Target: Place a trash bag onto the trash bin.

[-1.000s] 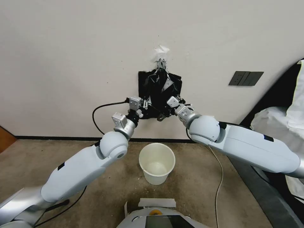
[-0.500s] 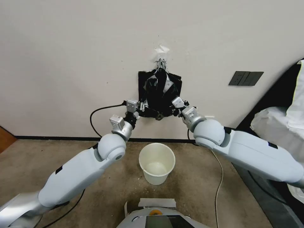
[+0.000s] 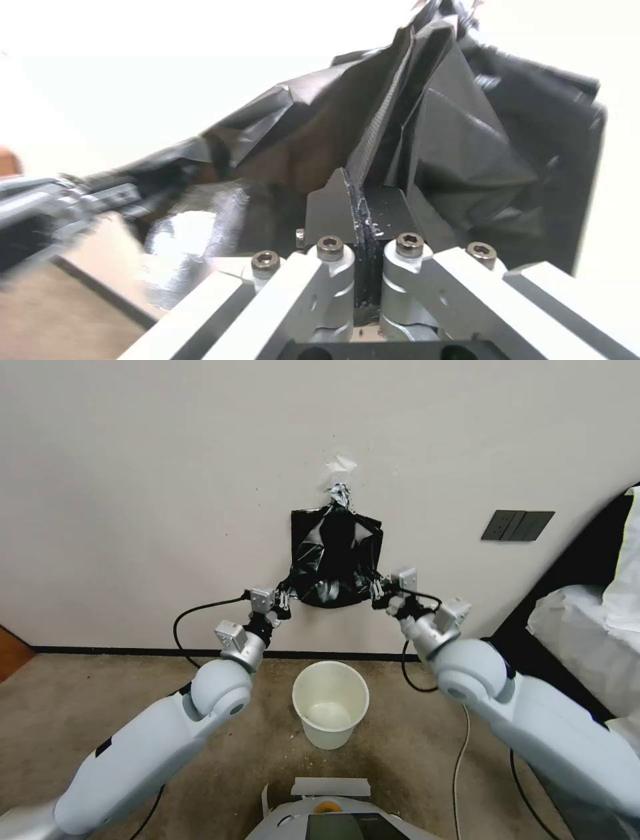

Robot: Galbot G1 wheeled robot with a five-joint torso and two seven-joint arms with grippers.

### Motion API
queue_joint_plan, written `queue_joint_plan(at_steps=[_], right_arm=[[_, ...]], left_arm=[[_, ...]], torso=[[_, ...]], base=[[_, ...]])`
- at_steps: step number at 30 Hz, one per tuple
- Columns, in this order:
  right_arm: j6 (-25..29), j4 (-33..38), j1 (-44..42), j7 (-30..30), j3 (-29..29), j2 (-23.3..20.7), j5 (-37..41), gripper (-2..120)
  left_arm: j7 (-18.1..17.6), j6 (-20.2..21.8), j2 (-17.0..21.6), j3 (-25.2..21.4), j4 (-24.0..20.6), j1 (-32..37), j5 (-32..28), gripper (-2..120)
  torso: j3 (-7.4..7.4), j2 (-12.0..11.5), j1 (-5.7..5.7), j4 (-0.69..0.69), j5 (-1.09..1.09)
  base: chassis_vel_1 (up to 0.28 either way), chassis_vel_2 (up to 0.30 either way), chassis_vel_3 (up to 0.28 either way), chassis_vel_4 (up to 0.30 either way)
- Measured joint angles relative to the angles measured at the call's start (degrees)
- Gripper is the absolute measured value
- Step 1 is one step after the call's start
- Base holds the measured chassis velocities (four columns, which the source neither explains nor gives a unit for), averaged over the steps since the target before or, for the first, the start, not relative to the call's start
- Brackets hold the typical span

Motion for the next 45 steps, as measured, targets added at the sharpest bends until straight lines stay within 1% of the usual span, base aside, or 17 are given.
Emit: queue_joint_plan(at_steps=[2,5,9,14,19,21,22,25,28,31,33,35,38,39,43,45], right_arm=[[0.1,0.7,-1.3,0.0,0.5,0.2,-0.2,0],[0.3,2.3,-3.7,-0.1,1.5,0.7,-0.9,0],[0.2,4.2,-5.4,0.1,3.0,0.8,-1.0,0],[-0.2,6.2,-9.1,0.3,5.6,0.7,-0.8,0],[-0.7,6.4,-13.0,0.3,7.7,1.0,-0.8,0],[-0.9,6.4,-16.5,0.3,9.0,2.0,-1.0,0],[-0.9,6.4,-16.5,0.3,9.0,2.0,-1.0,0],[-0.8,6.3,-20.5,0.1,9.5,3.9,-3.1,0],[-0.6,6.3,-22.3,0.0,9.8,4.6,-4.3,0],[-0.4,6.3,-23.9,-0.1,10.7,4.8,-5.0,0],[-0.4,6.3,-25.6,-0.1,12.8,4.6,-5.1,0],[-0.4,6.3,-26.0,-0.2,13.4,4.5,-5.0,0],[-0.2,6.2,-27.0,-0.4,15.8,4.4,-5.0,0],[-0.2,6.2,-27.0,-0.4,15.8,4.4,-5.0,0],[-0.1,6.2,-28.0,-0.4,18.4,4.8,-5.0,0],[-0.1,6.2,-28.7,-0.4,18.6,5.3,-5.0,0]], left_arm=[[0.1,-0.1,0.1,-0.5,-0.4,1.0,0.3,0],[0.5,-0.3,0.1,-2.3,-1.5,4.5,1.1,0],[0.7,-0.3,-0.3,-3.1,-2.7,6.8,1.5,0],[0.7,-0.4,-0.6,-4.0,-4.4,9.1,1.5,0],[0.7,-0.5,-1.0,-4.1,-5.2,10.1,1.4,0],[0.6,-0.5,-1.2,-3.9,-5.5,10.6,1.4,0],[0.6,-0.5,-1.2,-3.9,-5.5,10.6,1.4,0],[0.6,-0.4,-1.8,-3.3,-5.2,10.8,1.3,0],[0.6,-0.4,-2.4,-2.7,-4.8,10.8,1.3,0],[0.4,-0.3,-3.3,-1.9,-4.4,10.8,1.4,0],[0.2,-0.2,-4.5,-0.3,-3.9,10.6,1.7,0],[0.2,-0.2,-4.9,0.1,-3.7,10.5,1.9,0],[0.1,-0.2,-7.1,2.3,-2.3,9.3,2.8,0],[0.1,-0.2,-7.1,2.3,-2.3,9.3,2.8,0],[-0.3,-0.1,-9.9,4.6,-0.5,7.6,3.5,0],[-0.4,-0.1,-10.6,5.1,0.0,7.6,3.6,0]], torso=[[0.00,0.0,0.00,-0.02,0.00],[0.00,0.0,0.00,0.00,0.00],[0.00,0.0,0.00,0.00,0.00],[0.00,0.0,0.00,-0.01,0.00],[0.00,0.0,0.00,-0.01,0.01],[0.00,0.0,0.00,-0.01,0.00],[0.00,0.0,0.00,-0.01,0.00],[0.00,0.0,0.00,-0.01,0.01],[0.00,0.0,0.00,-0.01,0.01],[0.00,0.0,0.00,-0.01,0.01],[0.00,0.0,0.00,-0.01,0.01],[0.00,0.0,0.00,-0.01,0.01],[0.01,0.0,0.00,0.00,0.01],[0.01,0.0,0.00,0.00,0.01],[0.01,0.0,0.00,-0.01,0.01],[0.01,0.0,0.00,-0.01,0.01]], base=[[0.000,0.000,0.000,0.000],[0.000,0.000,0.000,0.000],[0.000,0.000,0.000,0.000],[0.000,0.000,0.000,0.000],[0.000,0.000,0.000,0.000],[0.000,0.000,0.000,0.000],[0.000,0.000,0.000,0.000],[0.000,0.000,0.000,0.000],[0.000,0.000,0.000,0.000],[0.000,0.000,0.000,0.000],[0.000,0.000,0.000,0.000],[0.000,0.000,0.000,0.000],[0.000,0.000,0.000,0.000],[0.000,0.000,0.000,0.000],[0.000,0.000,0.000,0.000],[0.000,0.000,0.000,0.000]])
